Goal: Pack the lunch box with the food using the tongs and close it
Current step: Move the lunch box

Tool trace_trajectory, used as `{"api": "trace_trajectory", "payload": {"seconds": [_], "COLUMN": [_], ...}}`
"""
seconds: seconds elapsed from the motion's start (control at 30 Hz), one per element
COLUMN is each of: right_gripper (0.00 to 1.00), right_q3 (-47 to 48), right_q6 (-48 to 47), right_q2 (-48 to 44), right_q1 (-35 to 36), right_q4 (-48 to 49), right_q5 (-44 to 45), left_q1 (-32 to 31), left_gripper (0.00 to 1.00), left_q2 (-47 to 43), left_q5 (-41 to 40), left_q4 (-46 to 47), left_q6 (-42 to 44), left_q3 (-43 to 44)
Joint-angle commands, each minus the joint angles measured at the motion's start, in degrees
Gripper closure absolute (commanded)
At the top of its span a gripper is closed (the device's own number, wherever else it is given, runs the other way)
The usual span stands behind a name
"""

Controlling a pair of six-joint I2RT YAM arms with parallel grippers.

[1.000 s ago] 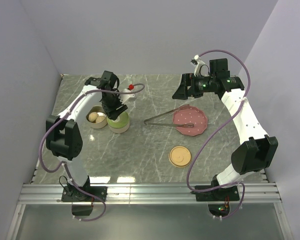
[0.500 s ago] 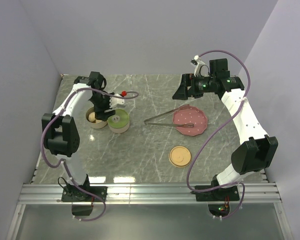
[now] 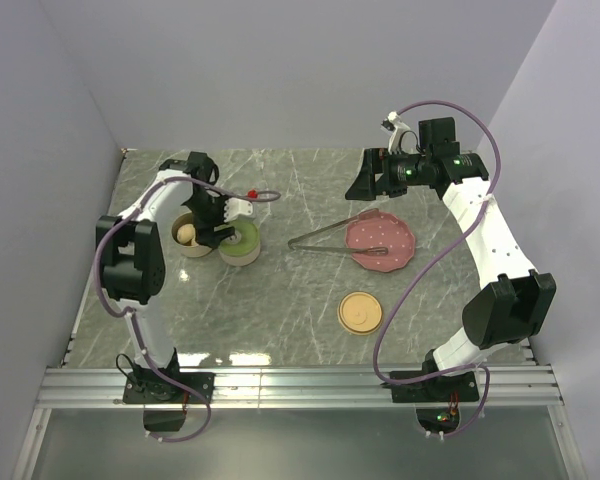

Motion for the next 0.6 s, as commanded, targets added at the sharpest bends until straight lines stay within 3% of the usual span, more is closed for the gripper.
{"api": "trace_trajectory", "payload": {"seconds": [0.0, 0.33, 0.57], "right_gripper": [0.00, 0.00, 0.00], "right_q3": [0.94, 0.77, 1.20], "right_q6": [-0.84, -0.84, -6.28], "right_q2": [-1.03, -0.85, -0.85], "right_q1": [-0.51, -0.43, -0.69], "right_q4": [0.10, -0.17, -4.72], "right_q5": [0.42, 0.69, 1.12], "left_q1": [-1.86, -6.51, -8.80], "left_gripper": [0.25, 0.24, 0.23], "left_q2": [0.22, 1.36, 2.33], "left_q5": [3.50, 6.84, 7.02], "left_q4": [3.08, 8.53, 10.46], "left_q6": [-0.23, -6.38, -10.60], "left_q3": [-2.36, -2.98, -1.14]}}
